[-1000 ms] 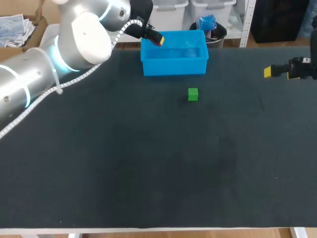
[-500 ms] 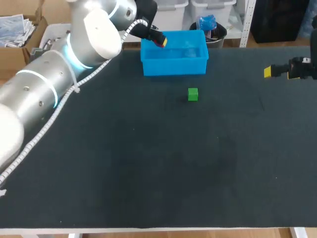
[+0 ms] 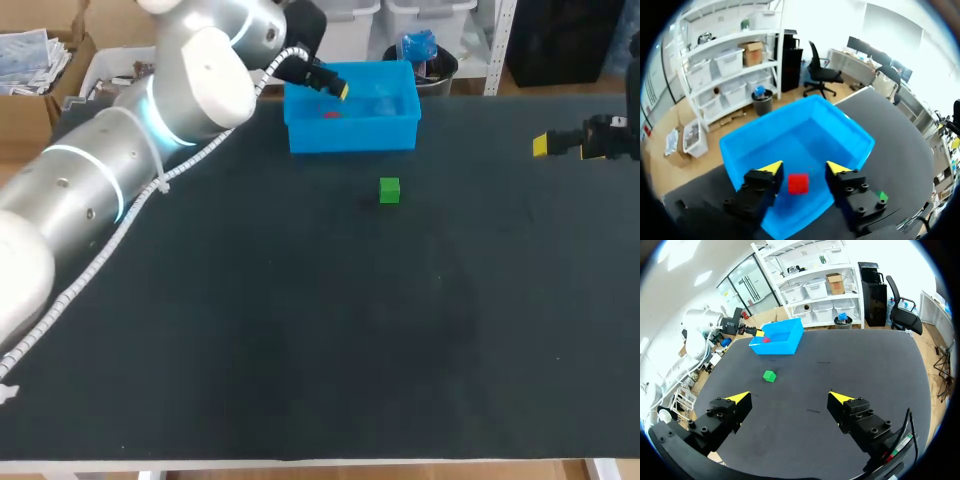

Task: Use the left arm to pick the red cube and place it into the blue plastic box first, then use the right arm to grasp the green cube and put it into the same blue plastic box after the first action is fully finished.

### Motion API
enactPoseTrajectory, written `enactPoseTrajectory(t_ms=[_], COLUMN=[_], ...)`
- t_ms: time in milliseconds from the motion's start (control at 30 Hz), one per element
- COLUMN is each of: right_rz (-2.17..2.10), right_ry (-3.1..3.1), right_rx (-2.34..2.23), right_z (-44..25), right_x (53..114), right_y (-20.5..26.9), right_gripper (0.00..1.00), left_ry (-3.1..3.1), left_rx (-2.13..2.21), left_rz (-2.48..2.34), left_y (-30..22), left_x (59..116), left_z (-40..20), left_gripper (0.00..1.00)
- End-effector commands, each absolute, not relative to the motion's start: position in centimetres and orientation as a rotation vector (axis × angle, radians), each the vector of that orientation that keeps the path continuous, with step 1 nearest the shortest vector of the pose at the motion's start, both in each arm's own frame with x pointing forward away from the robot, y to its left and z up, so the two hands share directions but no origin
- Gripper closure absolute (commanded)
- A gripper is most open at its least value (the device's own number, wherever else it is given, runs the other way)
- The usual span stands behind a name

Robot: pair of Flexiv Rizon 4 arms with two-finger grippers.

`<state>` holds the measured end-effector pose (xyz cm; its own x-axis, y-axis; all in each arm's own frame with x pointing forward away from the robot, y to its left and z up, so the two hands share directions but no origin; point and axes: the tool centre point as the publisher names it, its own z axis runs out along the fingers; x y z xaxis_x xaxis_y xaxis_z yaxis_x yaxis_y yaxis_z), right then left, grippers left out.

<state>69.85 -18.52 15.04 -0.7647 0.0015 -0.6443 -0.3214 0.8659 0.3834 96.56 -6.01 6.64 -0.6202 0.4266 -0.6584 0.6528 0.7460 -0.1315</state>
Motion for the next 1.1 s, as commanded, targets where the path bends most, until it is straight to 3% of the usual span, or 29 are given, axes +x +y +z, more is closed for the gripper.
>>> enactPoseTrajectory(t_ms=[33, 467, 767, 1100], right_rz=[0.635, 0.635, 0.635, 0.635], right_ry=[2.372, 2.372, 2.372, 2.372], right_rx=[-0.231, -0.231, -0.231, -0.231], right_z=[15.0, 15.0, 15.0, 15.0], right_x=[69.9, 69.9, 69.9, 69.9], right_y=[-18.5, -18.5, -18.5, -18.5], right_gripper=[0.00, 0.00, 0.00, 0.00], left_ry=[2.435, 2.381, 2.316, 2.231], left_rx=[0.856, 0.835, 0.820, 0.824], left_rz=[-0.450, -0.420, -0.448, -0.498], left_y=[-7.5, -6.6, -2.6, 2.3], left_x=[99.2, 96.1, 88.9, 80.4], left_z=[6.2, 12.1, 15.1, 14.6], left_gripper=[0.00, 0.00, 0.00, 0.00])
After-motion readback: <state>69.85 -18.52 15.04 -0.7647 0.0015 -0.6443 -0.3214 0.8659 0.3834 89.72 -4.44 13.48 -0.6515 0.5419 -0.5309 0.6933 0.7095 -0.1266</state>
